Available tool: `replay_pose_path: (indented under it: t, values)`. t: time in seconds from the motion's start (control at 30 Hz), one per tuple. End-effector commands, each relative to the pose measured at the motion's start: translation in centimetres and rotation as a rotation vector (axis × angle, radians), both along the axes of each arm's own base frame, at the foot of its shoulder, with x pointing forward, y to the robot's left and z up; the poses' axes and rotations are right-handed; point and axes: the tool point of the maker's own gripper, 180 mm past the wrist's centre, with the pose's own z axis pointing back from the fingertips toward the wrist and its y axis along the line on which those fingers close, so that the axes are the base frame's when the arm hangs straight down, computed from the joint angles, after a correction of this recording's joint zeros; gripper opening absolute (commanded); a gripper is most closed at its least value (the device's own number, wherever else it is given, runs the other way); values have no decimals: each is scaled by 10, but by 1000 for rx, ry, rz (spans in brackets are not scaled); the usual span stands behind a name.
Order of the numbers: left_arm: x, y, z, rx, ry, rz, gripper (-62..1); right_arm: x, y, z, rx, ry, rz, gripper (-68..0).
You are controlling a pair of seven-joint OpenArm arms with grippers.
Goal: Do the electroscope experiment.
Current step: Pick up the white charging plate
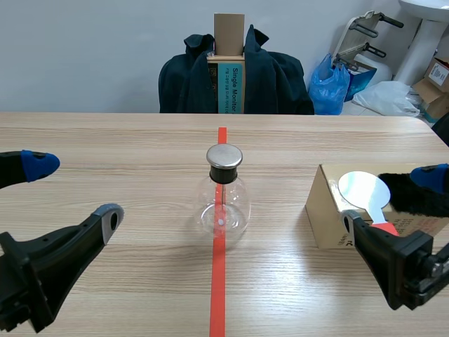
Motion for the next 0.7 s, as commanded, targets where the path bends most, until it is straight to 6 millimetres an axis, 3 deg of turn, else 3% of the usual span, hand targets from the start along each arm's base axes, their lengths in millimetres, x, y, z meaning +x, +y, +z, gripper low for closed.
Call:
replay_pose_path:
  t: [0.0, 0.67]
  values:
    - [-1, -3, 4, -22, -5, -2, 14, 3, 1, 4, -25, -25, 12, 4]
    - [-1, -3, 4, -22, -5, -2, 14, 1, 0, -1, -85, -25, 30, 4]
